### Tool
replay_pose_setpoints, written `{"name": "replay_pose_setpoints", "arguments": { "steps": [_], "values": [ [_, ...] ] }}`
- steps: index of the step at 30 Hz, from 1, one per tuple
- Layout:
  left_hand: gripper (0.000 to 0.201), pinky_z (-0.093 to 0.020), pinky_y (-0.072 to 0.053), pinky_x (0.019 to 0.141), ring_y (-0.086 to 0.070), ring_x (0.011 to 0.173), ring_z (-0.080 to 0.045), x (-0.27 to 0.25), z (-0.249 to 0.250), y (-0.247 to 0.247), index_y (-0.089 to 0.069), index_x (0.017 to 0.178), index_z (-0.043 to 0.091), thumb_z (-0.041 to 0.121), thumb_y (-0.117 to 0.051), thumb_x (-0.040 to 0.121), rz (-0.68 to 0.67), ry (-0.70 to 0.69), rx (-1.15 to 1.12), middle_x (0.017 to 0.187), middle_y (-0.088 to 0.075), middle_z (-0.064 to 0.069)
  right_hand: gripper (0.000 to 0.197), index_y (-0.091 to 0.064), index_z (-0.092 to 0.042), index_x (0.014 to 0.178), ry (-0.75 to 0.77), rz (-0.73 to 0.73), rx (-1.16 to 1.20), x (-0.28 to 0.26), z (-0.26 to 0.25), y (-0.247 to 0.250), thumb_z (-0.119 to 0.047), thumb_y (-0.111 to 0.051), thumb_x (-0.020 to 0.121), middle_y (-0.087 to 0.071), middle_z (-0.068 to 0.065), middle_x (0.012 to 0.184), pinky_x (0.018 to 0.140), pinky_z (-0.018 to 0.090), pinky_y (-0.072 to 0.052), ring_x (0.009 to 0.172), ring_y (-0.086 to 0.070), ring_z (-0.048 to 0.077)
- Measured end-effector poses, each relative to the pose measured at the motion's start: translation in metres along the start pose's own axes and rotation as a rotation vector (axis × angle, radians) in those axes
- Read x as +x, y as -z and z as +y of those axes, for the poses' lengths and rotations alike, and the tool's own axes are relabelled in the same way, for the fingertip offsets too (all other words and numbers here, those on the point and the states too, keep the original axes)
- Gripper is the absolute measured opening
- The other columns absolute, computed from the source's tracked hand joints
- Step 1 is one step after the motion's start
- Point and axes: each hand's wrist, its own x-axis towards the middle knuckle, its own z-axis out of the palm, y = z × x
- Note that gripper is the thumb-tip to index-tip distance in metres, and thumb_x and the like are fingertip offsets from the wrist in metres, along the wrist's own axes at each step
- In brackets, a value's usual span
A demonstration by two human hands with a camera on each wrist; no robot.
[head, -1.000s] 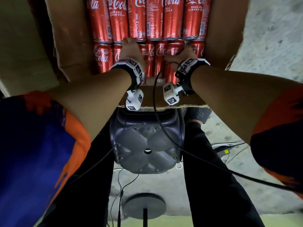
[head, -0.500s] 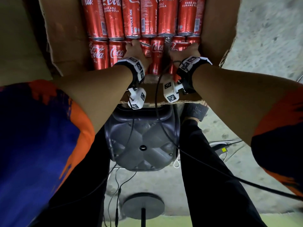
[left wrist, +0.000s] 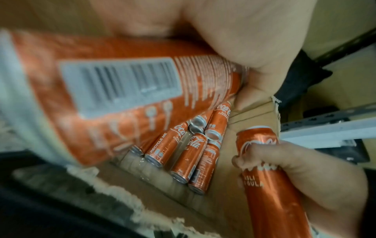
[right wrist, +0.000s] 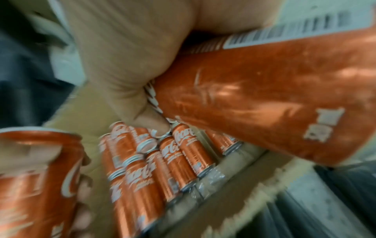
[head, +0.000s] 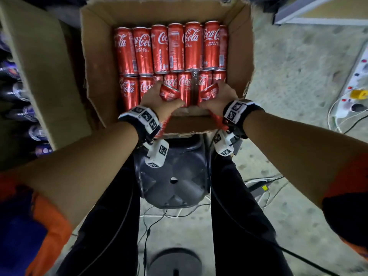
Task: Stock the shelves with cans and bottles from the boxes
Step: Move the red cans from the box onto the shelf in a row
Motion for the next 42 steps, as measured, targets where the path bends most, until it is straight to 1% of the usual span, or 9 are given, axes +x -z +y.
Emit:
{"name": "replay_pose_setpoints", "arguments": {
  "steps": [4,7,10,14,23,29,36,39,42],
  "values": [
    [0.079,-0.022,-0.048,0.088,-0.064,0.099,-0.004,-0.047,-0.001,0.013,-0.06,0.125,0.03,0.06,-0.085,0.057,-0.016,0.018,-0.026,0.107,-0.069,0.018,0.072,-0.056,-0.018,0.131,0.14,-0.012,-0.099,-0.054,-0.005,0.013,-0.044,-0.088,0.071,-0.065,-0.005,0.116,0.088,0.019,-0.041,0.107,-0.061,0.014],
    [0.044,-0.021,-0.052,0.084,-0.068,0.088,-0.002,-0.087,0.001,0.021,-0.065,0.102,0.031,0.036,-0.09,0.066,0.007,-0.014,-0.077,0.096,-0.072,0.014,0.053,-0.063,-0.019,0.115,0.18,0.021,-0.106,-0.091,-0.007,0.015,-0.037,-0.086,0.072,-0.061,-0.011,0.097,0.079,0.018,-0.041,0.094,-0.062,0.011],
    [0.035,-0.01,-0.049,0.074,-0.067,0.078,0.005,-0.129,0.007,0.031,-0.063,0.088,0.031,0.023,-0.091,0.068,0.035,-0.075,-0.091,0.086,-0.072,0.015,0.047,-0.065,-0.021,0.105,0.188,0.035,-0.05,-0.131,-0.008,0.02,-0.04,-0.086,0.067,-0.065,-0.013,0.091,0.077,0.021,-0.047,0.088,-0.065,0.011],
    [0.032,-0.01,-0.048,0.072,-0.066,0.075,0.002,-0.185,0.022,0.051,-0.064,0.084,0.028,0.019,-0.09,0.069,0.044,-0.123,-0.119,0.082,-0.071,0.013,0.042,-0.068,-0.021,0.104,0.22,0.06,0.077,-0.191,-0.017,0.036,-0.031,-0.088,0.069,-0.069,-0.014,0.09,0.071,0.012,-0.046,0.084,-0.065,0.003],
    [0.043,-0.006,-0.048,0.074,-0.068,0.085,0.007,-0.321,0.1,0.124,-0.066,0.101,0.029,0.01,-0.089,0.07,0.035,-0.296,-0.146,0.094,-0.073,0.017,0.044,-0.064,-0.027,0.1,0.368,0.098,0.292,-0.323,-0.078,0.107,-0.016,-0.089,0.065,-0.073,-0.012,0.091,0.075,0.018,-0.055,0.081,-0.07,0.0],
    [0.039,-0.01,-0.049,0.069,-0.068,0.077,0.005,-0.412,0.165,0.177,-0.063,0.092,0.028,0.007,-0.089,0.07,0.102,-0.462,-0.179,0.081,-0.072,0.022,0.049,-0.067,-0.013,0.109,0.497,0.154,0.406,-0.407,-0.122,0.165,-0.01,-0.088,0.064,-0.075,-0.007,0.09,0.072,0.022,-0.055,0.078,-0.072,0.006],
    [0.029,-0.013,-0.047,0.064,-0.064,0.067,0.001,-0.5,0.235,0.213,-0.062,0.085,0.019,0.009,-0.087,0.073,0.186,-0.674,-0.19,0.071,-0.067,0.016,0.033,-0.066,-0.017,0.092,0.729,0.268,0.382,-0.497,-0.164,0.242,-0.006,-0.086,0.067,-0.071,-0.007,0.082,0.067,0.019,-0.052,0.073,-0.07,0.007],
    [0.029,-0.018,-0.048,0.066,-0.063,0.068,-0.004,-0.533,0.262,0.223,-0.062,0.08,0.024,0.014,-0.088,0.071,0.215,-0.772,-0.211,0.072,-0.066,0.013,0.032,-0.064,-0.018,0.087,0.832,0.334,0.368,-0.529,-0.181,0.269,-0.011,-0.086,0.065,-0.069,-0.008,0.078,0.067,0.022,-0.053,0.071,-0.068,0.01],
    [0.027,-0.044,-0.058,0.075,-0.07,0.076,-0.026,-0.562,0.283,0.234,-0.065,0.081,0.022,0.027,-0.085,0.063,0.248,-0.842,-0.272,0.078,-0.069,0.001,0.031,-0.064,-0.02,0.085,0.912,0.389,0.359,-0.555,-0.198,0.293,-0.009,-0.085,0.065,-0.067,-0.009,0.077,0.067,0.024,-0.052,0.07,-0.067,0.01]
  ]
}}
